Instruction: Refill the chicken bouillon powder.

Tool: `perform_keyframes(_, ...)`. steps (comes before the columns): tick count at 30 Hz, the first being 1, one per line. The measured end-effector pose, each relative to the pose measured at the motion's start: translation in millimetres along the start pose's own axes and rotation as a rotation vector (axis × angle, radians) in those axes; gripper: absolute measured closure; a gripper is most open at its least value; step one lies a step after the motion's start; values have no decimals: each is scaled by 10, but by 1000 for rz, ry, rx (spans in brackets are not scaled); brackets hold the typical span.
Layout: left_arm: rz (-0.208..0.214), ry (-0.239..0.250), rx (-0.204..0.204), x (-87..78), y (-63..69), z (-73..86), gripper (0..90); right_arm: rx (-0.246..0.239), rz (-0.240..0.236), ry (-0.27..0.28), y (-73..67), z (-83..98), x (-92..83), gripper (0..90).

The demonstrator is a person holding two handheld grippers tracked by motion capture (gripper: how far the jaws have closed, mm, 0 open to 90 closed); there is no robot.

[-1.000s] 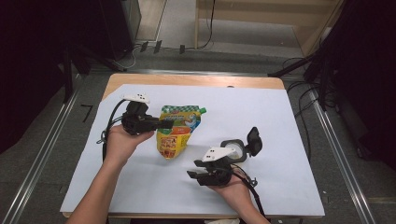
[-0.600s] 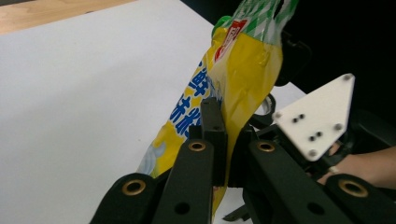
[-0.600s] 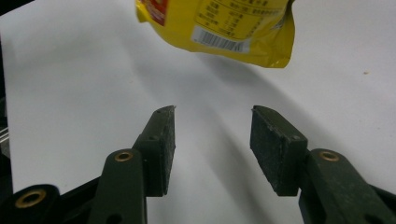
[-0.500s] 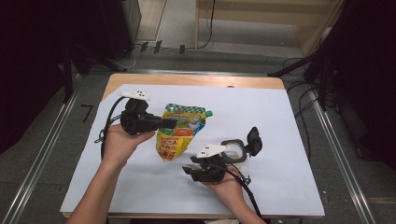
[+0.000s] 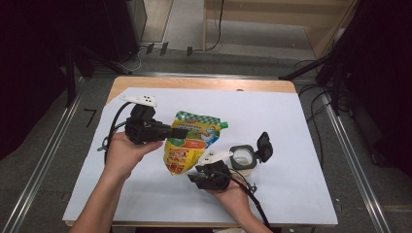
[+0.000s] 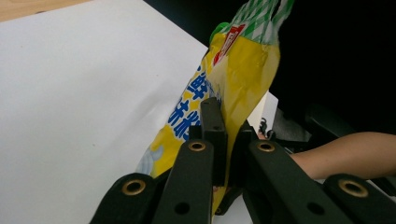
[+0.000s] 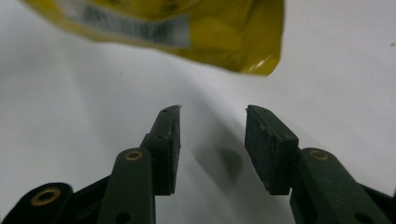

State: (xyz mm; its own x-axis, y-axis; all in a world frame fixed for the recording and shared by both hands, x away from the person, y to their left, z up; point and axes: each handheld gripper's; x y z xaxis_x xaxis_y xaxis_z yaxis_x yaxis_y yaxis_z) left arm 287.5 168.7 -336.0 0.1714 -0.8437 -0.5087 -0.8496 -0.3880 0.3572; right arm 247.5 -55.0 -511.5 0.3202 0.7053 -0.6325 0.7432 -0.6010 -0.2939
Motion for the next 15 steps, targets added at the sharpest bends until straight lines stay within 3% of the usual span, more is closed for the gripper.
perform_keyframes(6, 34, 13, -17, -28, 59, 0, 900, -5, 37, 63, -7, 11, 13, 605)
perform_keyframes(10, 98, 39, -60, -46, 42, 26, 900, -6, 56, 115, -16, 43, -5, 619)
perform_keyframes(15, 115, 38, -76, -25, 50, 38, 900, 0, 65, 181, -20, 99, -31, 621)
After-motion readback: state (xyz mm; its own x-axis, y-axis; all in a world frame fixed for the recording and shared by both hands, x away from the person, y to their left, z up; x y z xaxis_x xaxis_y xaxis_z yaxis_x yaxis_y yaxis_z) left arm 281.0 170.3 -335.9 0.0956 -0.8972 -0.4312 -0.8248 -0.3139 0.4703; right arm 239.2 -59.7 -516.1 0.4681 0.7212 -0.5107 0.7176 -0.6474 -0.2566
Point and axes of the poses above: each handheld gripper's, and its own axes: x roughly forward along the jaws, z roughly out of its underside, y roughly to its right, and after that the axes turned 5 degrees about x, right-handed
